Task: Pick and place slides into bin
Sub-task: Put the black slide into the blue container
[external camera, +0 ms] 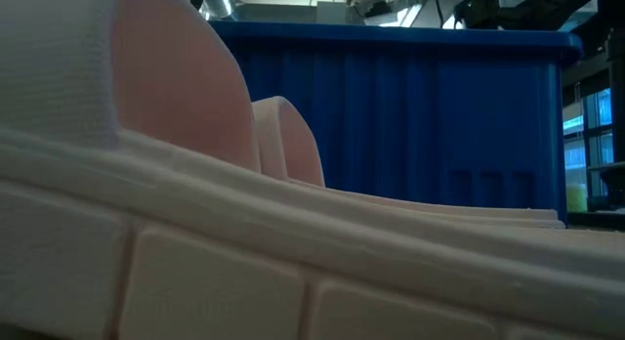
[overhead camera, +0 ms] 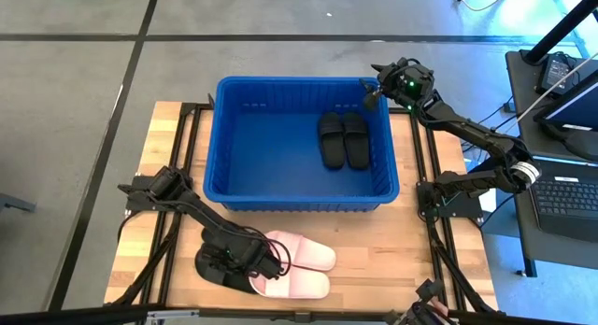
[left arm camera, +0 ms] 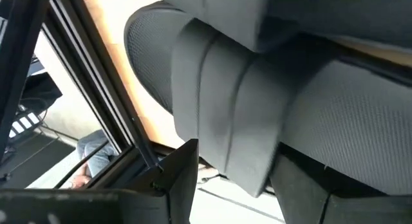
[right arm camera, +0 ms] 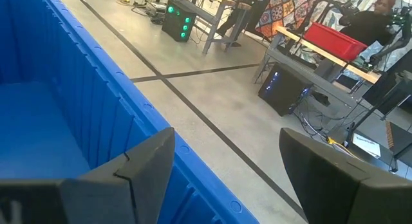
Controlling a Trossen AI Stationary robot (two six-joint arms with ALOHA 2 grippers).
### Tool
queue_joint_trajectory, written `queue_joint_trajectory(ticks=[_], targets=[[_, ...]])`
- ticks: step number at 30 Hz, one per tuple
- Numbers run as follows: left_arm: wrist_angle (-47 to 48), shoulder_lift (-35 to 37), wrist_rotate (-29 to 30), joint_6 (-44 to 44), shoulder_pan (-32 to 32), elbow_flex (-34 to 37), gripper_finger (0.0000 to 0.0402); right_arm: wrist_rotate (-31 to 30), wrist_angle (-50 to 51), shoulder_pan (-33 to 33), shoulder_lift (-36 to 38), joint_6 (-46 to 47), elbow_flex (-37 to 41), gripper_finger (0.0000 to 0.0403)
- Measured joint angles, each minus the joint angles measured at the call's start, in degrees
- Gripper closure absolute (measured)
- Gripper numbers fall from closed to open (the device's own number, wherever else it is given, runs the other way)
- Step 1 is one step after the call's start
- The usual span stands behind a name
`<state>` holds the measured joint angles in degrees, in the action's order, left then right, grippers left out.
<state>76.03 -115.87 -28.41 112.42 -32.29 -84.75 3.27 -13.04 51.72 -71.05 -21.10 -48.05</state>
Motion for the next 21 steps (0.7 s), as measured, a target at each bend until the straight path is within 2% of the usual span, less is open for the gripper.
queue_joint_trajectory(ticks=[16, 21], targets=[[-0.17, 0.02, -0.16, -0.12, 0.00, 2.73, 0.0225, -0.02, 0.02, 0.01, 0.00, -0.21, 0.00, 0.0124], [-0.15, 0.02, -0.25, -1.81, 0.02, 2.84, 0.0249, -0.02, 0.02, 0.02, 0.00, -0.37, 0.00, 0.0124]])
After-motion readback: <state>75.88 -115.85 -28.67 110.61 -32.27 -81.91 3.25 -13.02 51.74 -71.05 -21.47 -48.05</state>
